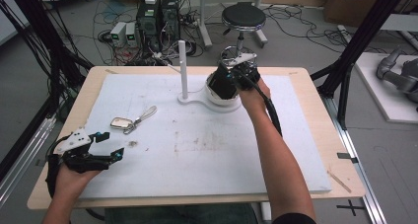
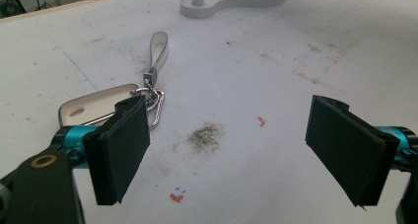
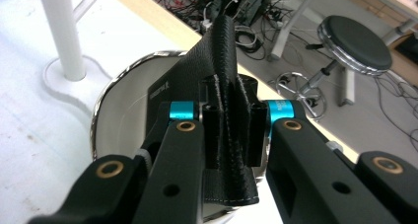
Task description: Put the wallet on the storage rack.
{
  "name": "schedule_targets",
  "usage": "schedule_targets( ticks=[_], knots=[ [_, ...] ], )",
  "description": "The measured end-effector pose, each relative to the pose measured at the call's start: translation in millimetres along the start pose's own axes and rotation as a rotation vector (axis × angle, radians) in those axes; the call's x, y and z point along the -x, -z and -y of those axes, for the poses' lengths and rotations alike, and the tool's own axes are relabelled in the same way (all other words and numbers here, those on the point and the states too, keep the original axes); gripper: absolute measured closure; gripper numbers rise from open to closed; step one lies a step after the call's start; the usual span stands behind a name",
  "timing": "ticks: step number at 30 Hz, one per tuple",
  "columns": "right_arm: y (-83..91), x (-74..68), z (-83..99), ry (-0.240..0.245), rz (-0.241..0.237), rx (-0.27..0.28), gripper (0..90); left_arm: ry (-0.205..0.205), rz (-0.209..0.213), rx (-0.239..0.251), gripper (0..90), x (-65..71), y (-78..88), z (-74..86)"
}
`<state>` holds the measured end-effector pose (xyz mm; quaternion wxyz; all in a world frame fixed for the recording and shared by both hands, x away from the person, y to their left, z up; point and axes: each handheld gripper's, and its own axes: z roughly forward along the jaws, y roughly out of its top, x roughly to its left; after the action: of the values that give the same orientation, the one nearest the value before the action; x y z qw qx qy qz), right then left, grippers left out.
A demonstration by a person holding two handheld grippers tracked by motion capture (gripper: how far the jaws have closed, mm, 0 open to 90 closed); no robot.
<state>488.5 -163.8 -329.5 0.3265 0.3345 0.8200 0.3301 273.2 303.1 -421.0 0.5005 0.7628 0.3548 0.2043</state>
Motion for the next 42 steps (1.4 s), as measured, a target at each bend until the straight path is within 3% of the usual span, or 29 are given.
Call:
schedule_targets(
  ticks=[3,7,11,18,21,25,26,28,31,42],
  knots=[
    [-5.7,-2.3,8.6,-0.038,-0.003,0.003,69.4,0.000,0.003,-0.003,17.0,-0.1,-0.2,0.4],
    [-4.8,6.0,15.9,-0.131,-0.003,-0.018,49.1,0.003,0.005,-0.004,17.0,-0.5,-1.2,0.9],
    [7.3,14.4,19.1,-0.173,-0.009,0.011,41.3,0.001,0.005,-0.007,17.0,-0.9,-1.8,0.5],
    [29.6,19.8,22.5,-0.210,-0.060,0.028,36.1,-0.002,0.009,-0.005,17.0,-0.7,-4.8,-1.8],
    [40.8,14.3,29.6,-0.179,-0.037,0.101,35.7,-0.001,0.011,-0.001,17.0,-0.9,-7.7,-3.7],
    [49.8,12.8,34.4,-0.210,-0.096,0.056,28.8,-0.007,0.022,-0.002,17.0,-1.7,-13.3,-6.6],
    [52.8,11.1,37.2,-0.216,-0.107,0.067,28.8,-0.007,0.025,-0.001,17.0,-1.8,-15.0,-7.3],
    [60.3,5.0,45.2,-0.203,-0.088,0.123,28.7,-0.007,0.029,0.002,17.0,-2.1,-18.4,-9.2],
    [67.9,-1.3,57.4,-0.202,-0.096,0.142,28.1,-0.015,0.038,0.001,17.0,-3.2,-22.8,-11.5],
    [87.3,-8.9,107.1,-0.271,-0.112,0.154,23.0,-0.024,0.059,0.001,17.0,-4.2,-36.9,-17.4]
  ],
)
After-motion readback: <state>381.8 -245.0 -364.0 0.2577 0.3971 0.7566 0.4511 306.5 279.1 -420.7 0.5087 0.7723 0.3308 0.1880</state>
